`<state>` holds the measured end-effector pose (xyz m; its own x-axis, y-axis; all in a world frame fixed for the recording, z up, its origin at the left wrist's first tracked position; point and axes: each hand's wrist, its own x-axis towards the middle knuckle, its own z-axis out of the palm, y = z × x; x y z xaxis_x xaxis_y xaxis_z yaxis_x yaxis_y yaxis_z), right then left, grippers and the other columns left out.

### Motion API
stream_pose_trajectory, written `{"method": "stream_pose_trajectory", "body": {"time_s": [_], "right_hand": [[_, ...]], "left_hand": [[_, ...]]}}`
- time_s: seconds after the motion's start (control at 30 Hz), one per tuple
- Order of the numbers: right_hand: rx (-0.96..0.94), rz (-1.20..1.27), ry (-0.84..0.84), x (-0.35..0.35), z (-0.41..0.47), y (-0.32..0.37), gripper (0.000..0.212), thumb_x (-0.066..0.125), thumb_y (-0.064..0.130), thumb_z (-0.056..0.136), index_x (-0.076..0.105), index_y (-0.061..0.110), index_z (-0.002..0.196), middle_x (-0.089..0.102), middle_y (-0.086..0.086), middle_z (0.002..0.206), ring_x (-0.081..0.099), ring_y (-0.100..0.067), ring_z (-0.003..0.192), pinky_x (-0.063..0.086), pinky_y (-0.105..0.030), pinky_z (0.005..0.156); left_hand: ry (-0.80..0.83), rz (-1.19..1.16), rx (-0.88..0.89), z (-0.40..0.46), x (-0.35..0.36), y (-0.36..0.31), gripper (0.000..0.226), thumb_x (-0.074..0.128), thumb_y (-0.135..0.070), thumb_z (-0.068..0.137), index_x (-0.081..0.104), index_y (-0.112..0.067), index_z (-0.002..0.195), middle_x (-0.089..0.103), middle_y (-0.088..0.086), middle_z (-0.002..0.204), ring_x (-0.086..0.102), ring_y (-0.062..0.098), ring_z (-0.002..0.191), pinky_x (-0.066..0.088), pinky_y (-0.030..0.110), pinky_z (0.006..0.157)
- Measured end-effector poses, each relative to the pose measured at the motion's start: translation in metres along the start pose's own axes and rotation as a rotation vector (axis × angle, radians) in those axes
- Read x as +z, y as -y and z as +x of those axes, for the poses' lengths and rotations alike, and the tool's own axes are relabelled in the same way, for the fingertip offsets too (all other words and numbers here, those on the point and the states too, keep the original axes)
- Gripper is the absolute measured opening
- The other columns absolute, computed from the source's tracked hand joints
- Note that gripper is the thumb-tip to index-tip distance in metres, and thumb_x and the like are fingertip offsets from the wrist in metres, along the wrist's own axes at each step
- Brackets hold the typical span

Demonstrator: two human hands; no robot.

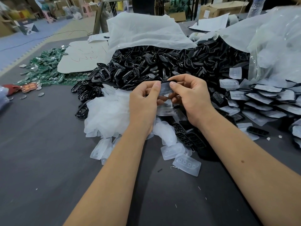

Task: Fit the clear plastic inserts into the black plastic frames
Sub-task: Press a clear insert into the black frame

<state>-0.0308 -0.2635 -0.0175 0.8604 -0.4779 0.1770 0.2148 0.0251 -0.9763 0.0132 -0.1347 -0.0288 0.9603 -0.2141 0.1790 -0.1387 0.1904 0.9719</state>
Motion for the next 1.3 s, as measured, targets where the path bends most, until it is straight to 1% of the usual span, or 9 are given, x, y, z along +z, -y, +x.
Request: {"method": "stream_pose_trajectory", "body": {"time_s": [0.07, 0.13, 0.23, 0.33, 0.43, 0.63, 0.83, 1.0, 1.3], "right_hand": [[0.0, 0.008, -0.01, 0.0001, 0.0004, -0.0004, 0.013, 0.066, 0.001, 0.098, 0.075, 0.01, 0.093, 0.07, -0.002, 0.071, 0.064, -0.014, 0.059, 0.051, -0.023, 0.053], [0.003, 0.013, -0.026, 0.0011, 0.0005, -0.0009, 0.012, 0.066, 0.002, 0.098, 0.074, 0.009, 0.092, 0.07, -0.002, 0.072, 0.064, -0.011, 0.058, 0.051, -0.022, 0.052], [0.002, 0.008, -0.039, 0.0013, 0.0002, -0.0007, 0.012, 0.066, 0.002, 0.098, 0.073, 0.009, 0.092, 0.071, 0.0, 0.071, 0.065, -0.009, 0.057, 0.05, -0.02, 0.051], [0.0, -0.013, -0.037, 0.0018, -0.0007, 0.0002, 0.009, 0.067, 0.004, 0.098, 0.073, 0.008, 0.092, 0.071, -0.005, 0.075, 0.065, -0.013, 0.058, 0.049, -0.021, 0.05], [-0.003, -0.022, -0.034, 0.0017, -0.001, 0.0004, 0.009, 0.068, 0.007, 0.099, 0.071, 0.006, 0.091, 0.069, -0.005, 0.073, 0.063, -0.013, 0.056, 0.048, -0.022, 0.048], [-0.002, -0.023, -0.013, 0.0017, -0.0014, 0.0012, 0.009, 0.067, 0.006, 0.099, 0.072, 0.007, 0.092, 0.067, -0.001, 0.068, 0.062, -0.015, 0.058, 0.048, -0.024, 0.049], [0.015, 0.026, 0.036, 0.0021, -0.0007, 0.0018, 0.017, 0.059, 0.001, 0.099, 0.075, 0.007, 0.097, 0.07, -0.004, 0.075, 0.064, -0.015, 0.064, 0.049, -0.024, 0.052], [-0.015, -0.037, 0.029, 0.0022, -0.0019, 0.0007, 0.015, 0.063, -0.001, 0.096, 0.074, 0.009, 0.096, 0.071, 0.0, 0.074, 0.063, -0.012, 0.063, 0.05, -0.025, 0.054], [-0.035, -0.05, -0.022, 0.0018, -0.0017, 0.0003, 0.005, 0.069, 0.003, 0.096, 0.074, 0.005, 0.096, 0.069, -0.004, 0.069, 0.063, -0.013, 0.055, 0.05, -0.025, 0.048]], "left_hand": [[0.043, 0.021, 0.017, -0.0019, 0.0003, 0.0, 0.008, 0.069, -0.016, 0.098, 0.076, -0.014, 0.102, 0.075, 0.007, 0.083, 0.074, 0.025, 0.071, 0.065, 0.052, 0.075], [0.073, 0.079, 0.043, -0.0026, 0.0004, 0.0004, 0.012, 0.071, -0.015, 0.093, 0.076, -0.019, 0.103, 0.078, 0.011, 0.088, 0.077, 0.033, 0.079, 0.064, 0.057, 0.078], [0.09, 0.131, 0.066, -0.0023, 0.0002, 0.001, 0.015, 0.068, -0.012, 0.095, 0.075, -0.019, 0.106, 0.078, 0.01, 0.09, 0.077, 0.032, 0.083, 0.065, 0.047, 0.074], [0.086, 0.122, 0.053, -0.0025, 0.0007, -0.0005, 0.013, 0.063, -0.008, 0.1, 0.074, -0.015, 0.103, 0.077, 0.008, 0.081, 0.075, 0.023, 0.069, 0.059, 0.03, 0.061], [0.093, 0.118, 0.043, -0.0026, 0.0011, -0.0017, 0.013, 0.06, -0.007, 0.102, 0.072, -0.012, 0.1, 0.074, 0.004, 0.072, 0.071, 0.019, 0.058, 0.054, 0.023, 0.053], [0.076, 0.077, 0.026, -0.003, 0.0009, -0.0032, 0.016, 0.06, -0.006, 0.102, 0.071, -0.014, 0.092, 0.073, 0.006, 0.072, 0.069, 0.019, 0.054, 0.051, 0.022, 0.05], [0.037, 0.037, 0.014, -0.001, -0.0005, -0.0029, 0.017, 0.058, -0.007, 0.101, 0.069, -0.014, 0.089, 0.073, 0.011, 0.072, 0.067, 0.019, 0.052, 0.049, 0.022, 0.048], [0.04, 0.038, 0.026, -0.0016, 0.0, -0.002, 0.016, 0.059, -0.008, 0.101, 0.069, -0.013, 0.09, 0.073, 0.01, 0.072, 0.066, 0.019, 0.052, 0.049, 0.024, 0.049], [0.06, 0.036, 0.019, -0.0021, 0.0003, -0.0028, 0.015, 0.058, -0.008, 0.102, 0.066, -0.011, 0.09, 0.072, 0.011, 0.071, 0.066, 0.02, 0.053, 0.048, 0.023, 0.048]]}}
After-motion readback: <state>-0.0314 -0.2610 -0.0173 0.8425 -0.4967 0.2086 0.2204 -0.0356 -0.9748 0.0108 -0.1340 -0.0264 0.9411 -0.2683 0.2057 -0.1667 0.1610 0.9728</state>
